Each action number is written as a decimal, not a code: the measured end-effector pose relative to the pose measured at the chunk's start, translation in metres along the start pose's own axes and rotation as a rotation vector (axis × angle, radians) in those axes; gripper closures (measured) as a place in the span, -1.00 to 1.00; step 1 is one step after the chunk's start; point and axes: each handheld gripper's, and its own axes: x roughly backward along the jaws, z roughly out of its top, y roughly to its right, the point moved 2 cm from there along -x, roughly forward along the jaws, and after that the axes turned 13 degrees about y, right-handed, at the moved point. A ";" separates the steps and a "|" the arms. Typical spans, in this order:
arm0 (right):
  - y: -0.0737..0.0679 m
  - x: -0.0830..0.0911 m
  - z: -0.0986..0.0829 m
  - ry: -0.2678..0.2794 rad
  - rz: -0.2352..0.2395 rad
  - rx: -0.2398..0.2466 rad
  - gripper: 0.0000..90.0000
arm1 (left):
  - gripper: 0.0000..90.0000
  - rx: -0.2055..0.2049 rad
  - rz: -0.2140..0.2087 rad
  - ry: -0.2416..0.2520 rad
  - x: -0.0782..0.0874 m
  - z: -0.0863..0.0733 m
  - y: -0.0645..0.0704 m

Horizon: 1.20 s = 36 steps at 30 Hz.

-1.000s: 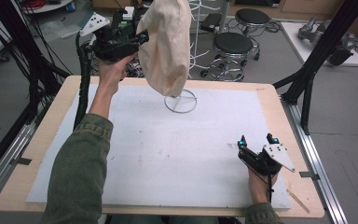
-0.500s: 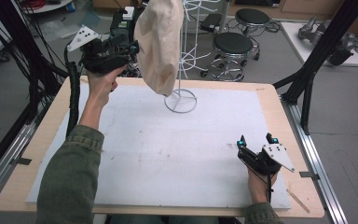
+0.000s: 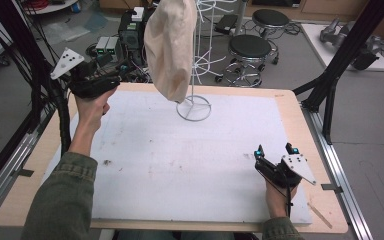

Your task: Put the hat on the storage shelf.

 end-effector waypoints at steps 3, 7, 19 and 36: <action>0.000 0.001 0.000 0.002 -0.003 -0.003 -0.79 | -0.32 -0.024 0.016 -0.004 0.010 -0.003 0.001; 0.000 0.001 0.000 0.002 -0.005 -0.008 -0.79 | -0.32 -0.038 0.031 -0.009 0.021 -0.009 0.002; -0.001 0.002 0.001 -0.003 0.002 -0.012 -0.79 | -0.33 -0.066 0.102 -0.033 0.063 -0.029 0.001; -0.003 0.005 0.001 -0.002 0.001 -0.014 -0.79 | -0.35 -0.085 0.230 -0.087 0.122 -0.068 -0.012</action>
